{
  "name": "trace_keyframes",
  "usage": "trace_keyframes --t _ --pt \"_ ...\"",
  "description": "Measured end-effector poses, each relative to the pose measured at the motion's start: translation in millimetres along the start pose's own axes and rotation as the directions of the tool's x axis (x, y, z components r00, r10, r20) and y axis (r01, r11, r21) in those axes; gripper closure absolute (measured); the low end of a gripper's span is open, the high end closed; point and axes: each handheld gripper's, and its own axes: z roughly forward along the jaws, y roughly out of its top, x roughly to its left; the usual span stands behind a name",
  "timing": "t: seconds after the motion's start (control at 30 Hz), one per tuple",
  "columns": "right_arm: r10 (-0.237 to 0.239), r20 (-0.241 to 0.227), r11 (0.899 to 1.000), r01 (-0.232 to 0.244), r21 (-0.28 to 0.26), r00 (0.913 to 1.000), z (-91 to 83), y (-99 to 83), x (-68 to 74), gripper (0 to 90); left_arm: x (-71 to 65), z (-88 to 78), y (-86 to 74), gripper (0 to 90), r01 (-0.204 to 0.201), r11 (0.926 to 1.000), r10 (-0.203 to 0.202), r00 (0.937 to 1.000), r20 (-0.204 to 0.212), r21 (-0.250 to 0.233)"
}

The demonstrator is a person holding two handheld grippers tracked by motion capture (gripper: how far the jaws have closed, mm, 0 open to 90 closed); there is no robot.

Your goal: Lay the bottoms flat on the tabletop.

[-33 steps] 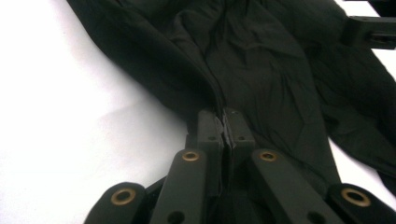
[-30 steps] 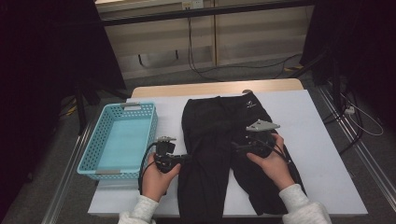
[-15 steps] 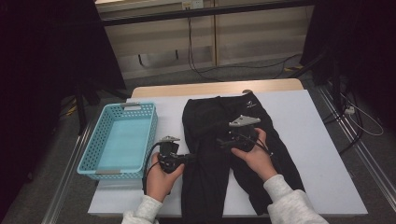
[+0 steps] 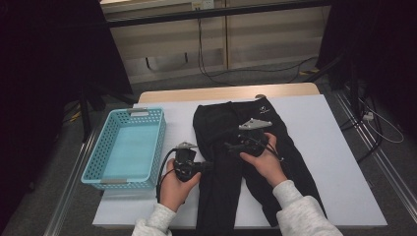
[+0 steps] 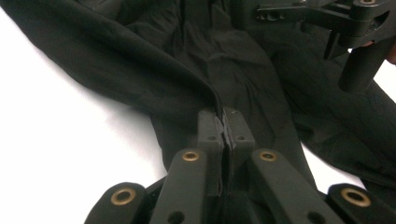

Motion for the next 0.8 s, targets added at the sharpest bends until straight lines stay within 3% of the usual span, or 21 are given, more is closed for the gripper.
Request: trace_keyframes --t 0.4,0.8 --pt "-0.014 -0.006 1.0 0.014 -0.002 0.9999 4.7 9.7 8.2 12.4 -3.7 5.1 2.0 87.3 -0.005 1.0 0.005 0.9999 0.014 -0.003" --pt "-0.025 -0.06 1.0 0.025 -0.004 0.9979 22.5 21.4 26.1 13.7 0.5 0.7 -1.1 87.3 0.003 0.9994 -0.003 0.9999 0.01 -0.034"
